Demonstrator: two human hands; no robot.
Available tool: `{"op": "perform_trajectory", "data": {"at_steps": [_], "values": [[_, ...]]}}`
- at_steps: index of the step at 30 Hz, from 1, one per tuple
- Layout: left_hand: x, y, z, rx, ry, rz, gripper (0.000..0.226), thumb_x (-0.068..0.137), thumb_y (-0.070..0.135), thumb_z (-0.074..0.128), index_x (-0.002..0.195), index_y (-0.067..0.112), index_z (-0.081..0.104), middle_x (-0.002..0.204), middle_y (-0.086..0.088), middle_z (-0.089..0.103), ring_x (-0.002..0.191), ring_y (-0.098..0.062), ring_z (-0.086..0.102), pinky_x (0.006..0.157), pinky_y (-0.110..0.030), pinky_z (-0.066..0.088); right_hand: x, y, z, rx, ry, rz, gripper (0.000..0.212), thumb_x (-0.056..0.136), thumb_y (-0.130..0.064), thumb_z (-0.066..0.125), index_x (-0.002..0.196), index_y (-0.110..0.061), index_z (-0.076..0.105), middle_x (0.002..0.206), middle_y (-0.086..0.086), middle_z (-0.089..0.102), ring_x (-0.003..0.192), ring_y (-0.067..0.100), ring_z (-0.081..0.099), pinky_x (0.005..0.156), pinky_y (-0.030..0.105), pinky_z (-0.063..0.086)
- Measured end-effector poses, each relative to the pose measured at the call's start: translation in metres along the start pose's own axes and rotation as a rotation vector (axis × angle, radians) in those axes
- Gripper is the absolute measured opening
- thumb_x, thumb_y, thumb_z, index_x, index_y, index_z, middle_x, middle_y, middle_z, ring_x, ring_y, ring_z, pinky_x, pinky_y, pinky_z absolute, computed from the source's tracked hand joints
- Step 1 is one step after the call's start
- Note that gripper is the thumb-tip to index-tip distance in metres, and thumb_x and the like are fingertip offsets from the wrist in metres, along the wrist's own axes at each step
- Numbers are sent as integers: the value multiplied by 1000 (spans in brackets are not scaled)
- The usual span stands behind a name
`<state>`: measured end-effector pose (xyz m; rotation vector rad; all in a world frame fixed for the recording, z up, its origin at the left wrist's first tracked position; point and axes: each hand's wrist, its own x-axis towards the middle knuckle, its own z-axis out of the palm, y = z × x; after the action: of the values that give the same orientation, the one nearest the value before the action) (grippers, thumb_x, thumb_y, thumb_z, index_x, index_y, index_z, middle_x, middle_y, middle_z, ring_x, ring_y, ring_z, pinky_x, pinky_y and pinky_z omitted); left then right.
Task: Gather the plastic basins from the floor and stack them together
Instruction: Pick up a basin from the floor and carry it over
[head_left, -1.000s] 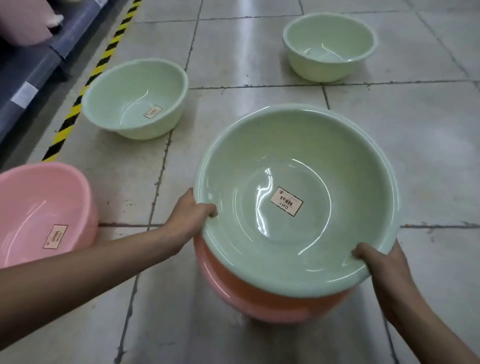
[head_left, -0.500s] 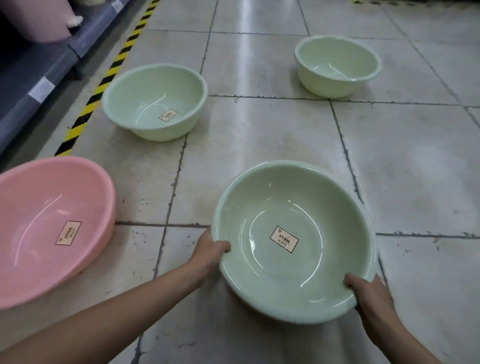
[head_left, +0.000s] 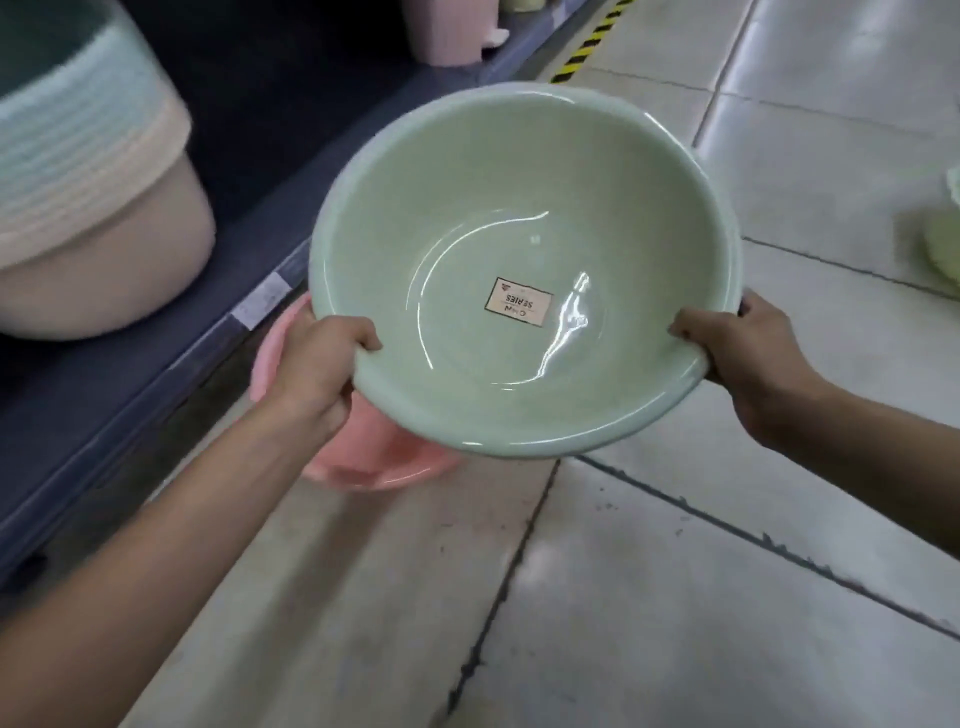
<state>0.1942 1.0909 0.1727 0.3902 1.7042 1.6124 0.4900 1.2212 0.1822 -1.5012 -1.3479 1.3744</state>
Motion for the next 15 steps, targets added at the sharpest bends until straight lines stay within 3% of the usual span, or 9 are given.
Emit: {"op": "perform_trajectory", "data": {"at_steps": [5, 9, 12, 15], "values": [[30, 0, -99, 33, 172, -64, 52, 64, -9, 50, 112, 4, 65, 93, -4, 73, 78, -23, 65, 67, -28, 51, 15, -11, 111, -110, -190, 31, 21, 77, -6, 67, 96, -13, 69, 90, 7, 71, 79, 23, 68, 71, 34, 62], [52, -25, -144, 89, 244, -133, 58, 58, -1, 54, 114, 5, 65, 108, -10, 73, 86, -28, 64, 73, -33, 50, 26, 9, 158, -368, -373, 169, 29, 80, -22, 70, 108, -20, 64, 107, 9, 69, 92, 21, 61, 94, 46, 55], [66, -49, -152, 90, 272, -223, 57, 58, -4, 54, 113, 3, 64, 106, -15, 72, 80, -29, 65, 69, -31, 53, 34, 28, 172, -481, -421, 227, 38, 81, -28, 68, 118, -25, 58, 113, 4, 63, 103, 22, 57, 85, 37, 51], [76, -74, -149, 66, 260, -282, 56, 60, -9, 51, 113, 1, 65, 99, -15, 72, 78, -32, 67, 71, -36, 56, 43, 47, 177, -522, -434, 244, 40, 83, -27, 66, 121, -25, 55, 114, 6, 61, 102, 23, 56, 82, 35, 50]]}}
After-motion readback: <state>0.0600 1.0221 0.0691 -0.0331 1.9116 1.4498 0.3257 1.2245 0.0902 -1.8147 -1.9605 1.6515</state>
